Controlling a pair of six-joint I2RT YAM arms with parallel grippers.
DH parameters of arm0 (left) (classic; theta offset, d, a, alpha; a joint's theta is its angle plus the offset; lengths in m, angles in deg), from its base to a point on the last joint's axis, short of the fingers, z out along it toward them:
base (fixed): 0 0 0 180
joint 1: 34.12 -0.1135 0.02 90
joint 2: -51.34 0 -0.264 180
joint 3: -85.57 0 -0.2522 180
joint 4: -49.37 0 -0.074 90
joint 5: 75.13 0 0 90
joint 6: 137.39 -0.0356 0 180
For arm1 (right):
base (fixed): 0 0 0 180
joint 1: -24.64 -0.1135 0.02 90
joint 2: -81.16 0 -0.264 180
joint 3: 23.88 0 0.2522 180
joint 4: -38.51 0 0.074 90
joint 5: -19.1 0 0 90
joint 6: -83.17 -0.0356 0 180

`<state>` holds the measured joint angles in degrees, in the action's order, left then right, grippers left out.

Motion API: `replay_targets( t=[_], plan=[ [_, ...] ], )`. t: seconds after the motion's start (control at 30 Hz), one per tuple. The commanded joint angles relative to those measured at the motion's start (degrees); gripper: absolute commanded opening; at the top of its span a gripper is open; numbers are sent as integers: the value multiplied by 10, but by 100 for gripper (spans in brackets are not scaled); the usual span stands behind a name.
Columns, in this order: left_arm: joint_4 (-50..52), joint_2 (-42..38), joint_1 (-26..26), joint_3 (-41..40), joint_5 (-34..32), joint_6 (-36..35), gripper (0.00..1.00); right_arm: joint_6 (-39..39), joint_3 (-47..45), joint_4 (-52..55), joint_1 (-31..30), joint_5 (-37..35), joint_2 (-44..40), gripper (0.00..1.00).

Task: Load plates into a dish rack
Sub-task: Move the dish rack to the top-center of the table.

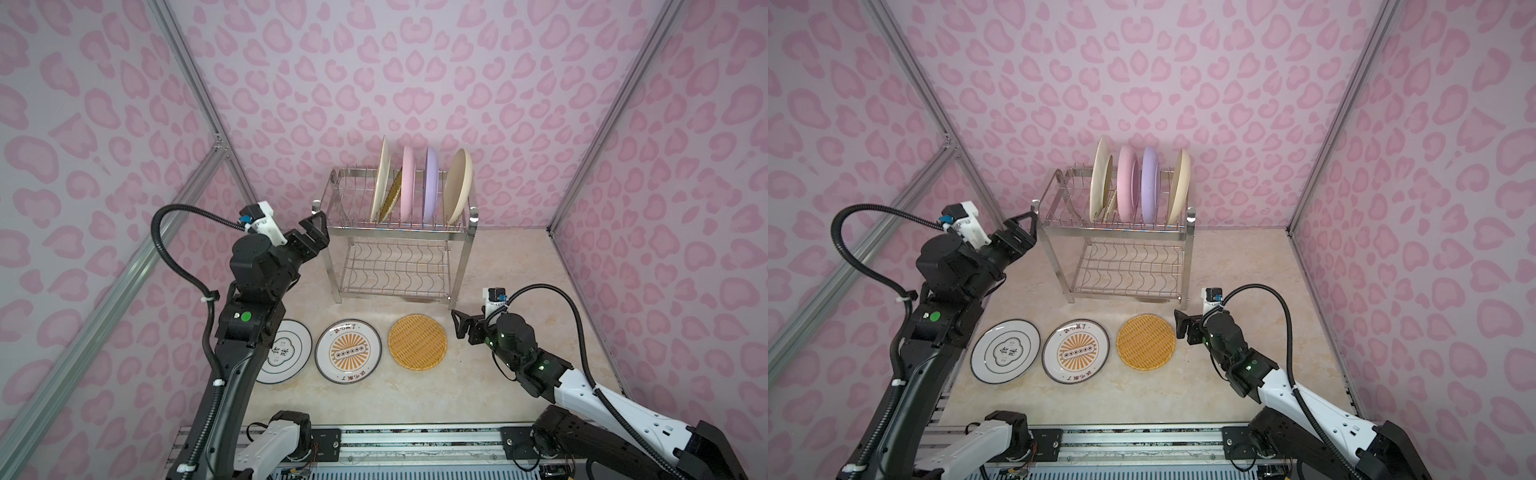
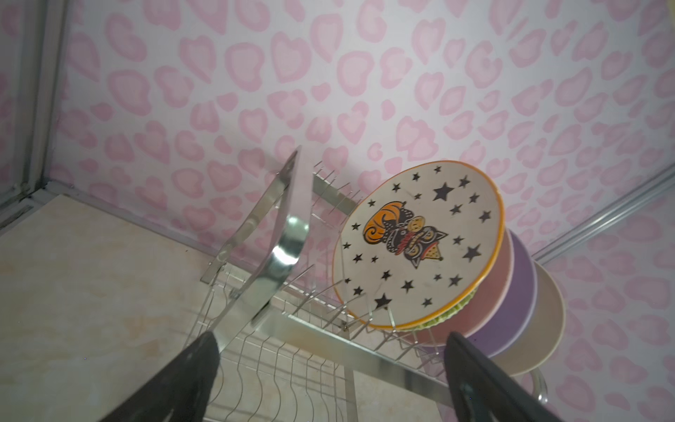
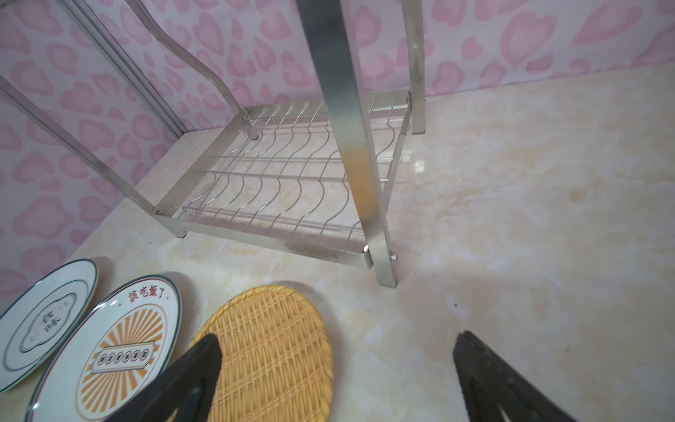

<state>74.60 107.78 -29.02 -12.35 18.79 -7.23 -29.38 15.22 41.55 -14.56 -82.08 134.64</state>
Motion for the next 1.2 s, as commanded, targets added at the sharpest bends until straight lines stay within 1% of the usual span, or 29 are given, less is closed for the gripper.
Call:
replay_targets(
  t=[0.0,0.03,0.1,0.13,0.2,0.27,0.33,0.53,0.67,0.8,0.9,0.97,1.13,1.17],
  plan=[
    [-25,-26,-70,-49,32,84,98,86,3,-88,-4,-66,24,99],
    [-28,-18,-101,-64,68,106,98,98,6,-109,-4,-69,38,99],
    [-57,9,-143,-92,134,143,98,110,20,-136,-3,-74,64,99],
    [-75,29,-157,-103,160,161,98,115,31,-147,-2,-72,81,99],
    [-101,67,-168,-114,190,181,99,121,49,-165,0,-72,109,99],
    [-127,94,-168,-121,198,188,99,127,60,-185,4,-78,134,99],
    [-149,118,-170,-123,200,198,99,135,66,-210,13,-85,159,97],
    [-237,198,-171,-125,228,242,99,144,67,-273,37,-94,202,94],
    [-283,253,-170,-126,246,267,100,153,65,-325,51,-88,229,97],
    [-281,281,-145,-115,247,253,99,156,67,-371,64,-65,258,97],
    [-270,293,-121,-105,243,241,99,156,71,-399,69,-50,278,92],
    [-278,293,-116,-112,239,246,99,160,74,-410,69,-45,287,87],
    [-285,305,-104,-118,238,251,99,189,83,-420,69,-43,306,70],
    [-286,311,-102,-117,241,253,99,196,85,-419,69,-44,309,65]
  ],
)
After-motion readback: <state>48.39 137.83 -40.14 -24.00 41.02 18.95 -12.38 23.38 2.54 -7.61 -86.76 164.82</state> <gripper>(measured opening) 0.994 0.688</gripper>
